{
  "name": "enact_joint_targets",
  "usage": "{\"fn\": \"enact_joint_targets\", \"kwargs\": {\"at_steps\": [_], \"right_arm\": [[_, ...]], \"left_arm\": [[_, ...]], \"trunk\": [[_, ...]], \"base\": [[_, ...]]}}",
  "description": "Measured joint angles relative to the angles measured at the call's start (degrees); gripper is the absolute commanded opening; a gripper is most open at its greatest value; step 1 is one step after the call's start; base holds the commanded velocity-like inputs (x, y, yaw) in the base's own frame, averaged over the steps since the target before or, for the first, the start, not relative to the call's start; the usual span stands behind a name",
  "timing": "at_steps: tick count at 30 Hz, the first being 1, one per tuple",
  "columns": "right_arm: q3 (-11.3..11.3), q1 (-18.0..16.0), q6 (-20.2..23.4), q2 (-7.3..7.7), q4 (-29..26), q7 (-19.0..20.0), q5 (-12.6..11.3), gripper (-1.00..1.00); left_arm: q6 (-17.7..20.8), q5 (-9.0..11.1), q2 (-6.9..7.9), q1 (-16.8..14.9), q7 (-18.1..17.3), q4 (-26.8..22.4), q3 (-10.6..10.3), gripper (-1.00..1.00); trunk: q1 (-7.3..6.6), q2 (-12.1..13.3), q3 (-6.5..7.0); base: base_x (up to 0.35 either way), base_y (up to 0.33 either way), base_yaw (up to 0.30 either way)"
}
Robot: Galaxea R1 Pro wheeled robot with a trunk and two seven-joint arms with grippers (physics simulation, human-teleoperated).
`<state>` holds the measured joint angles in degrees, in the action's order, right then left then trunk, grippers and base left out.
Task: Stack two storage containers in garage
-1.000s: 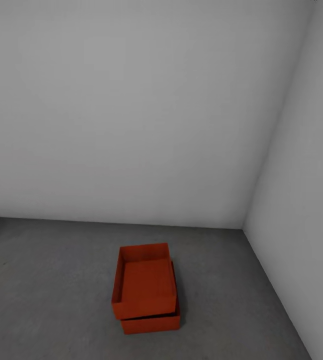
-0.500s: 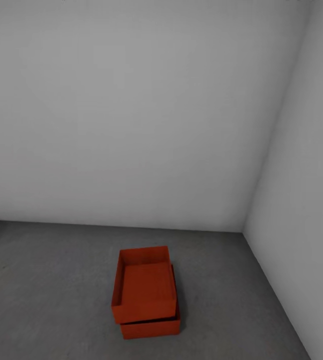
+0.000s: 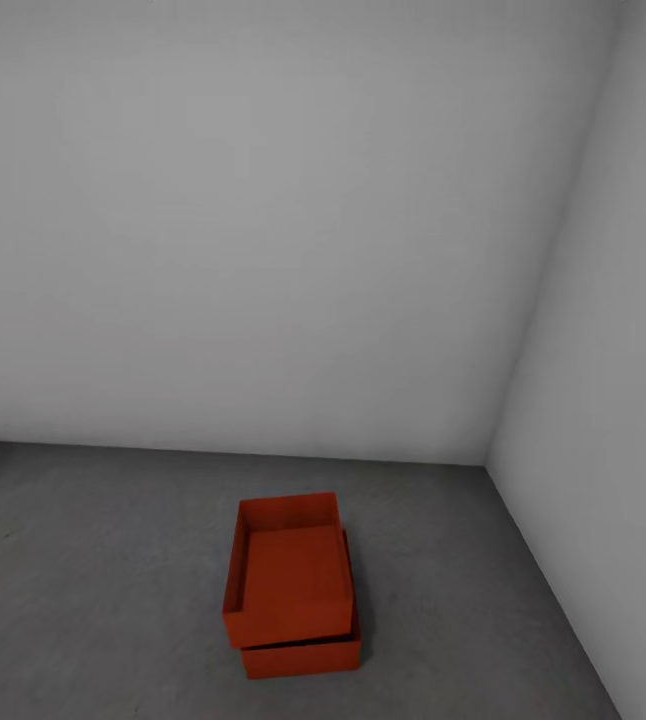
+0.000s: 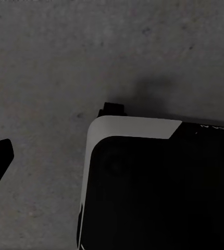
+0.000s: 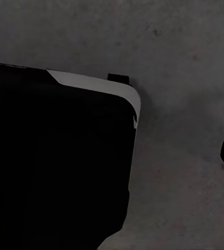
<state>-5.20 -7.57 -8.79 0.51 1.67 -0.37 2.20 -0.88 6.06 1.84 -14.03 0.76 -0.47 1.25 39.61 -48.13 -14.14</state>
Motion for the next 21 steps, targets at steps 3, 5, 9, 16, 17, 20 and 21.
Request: {"fn": "enact_joint_targets", "kwargs": {"at_steps": [3,5,9,16,17,20,21], "right_arm": [[0.3,0.0,0.1,-0.06,0.0,0.0,0.1,1.00],[0.3,0.0,0.1,-0.13,0.0,0.0,0.2,1.00],[0.4,0.0,0.1,-0.30,-0.1,0.0,0.4,1.00],[0.3,0.0,0.1,-0.37,-0.1,0.0,0.3,1.00],[0.3,0.0,0.1,-0.36,-0.1,0.0,0.3,1.00],[0.4,0.0,0.1,-0.39,-0.1,0.0,0.3,1.00],[0.4,0.0,0.1,-0.43,-0.1,0.0,0.3,1.00]], "left_arm": [[0.0,0.0,0.01,0.0,0.0,0.0,0.0,1.00],[0.0,0.0,0.00,0.0,0.0,0.0,0.0,1.00],[0.0,0.0,0.01,0.0,0.0,0.0,0.0,1.00],[0.0,0.0,-0.02,0.0,0.0,0.0,0.0,1.00],[0.0,0.0,-0.01,0.0,0.0,0.0,0.0,1.00],[0.0,0.0,-0.01,0.0,0.0,0.0,0.0,1.00],[0.0,0.0,-0.01,0.0,0.0,0.0,0.0,1.00]], "trunk": [[0.00,0.0,0.00],[0.00,0.0,0.00],[0.00,0.0,0.00],[0.00,0.0,0.00],[0.00,0.0,0.00],[0.00,0.0,0.00],[0.00,0.0,0.00]], "base": [[0.000,0.000,0.000],[0.000,0.000,0.000],[0.000,0.000,0.000],[0.000,0.000,0.000],[0.000,0.000,0.000],[0.000,0.000,0.000],[0.000,0.000,0.000]]}}
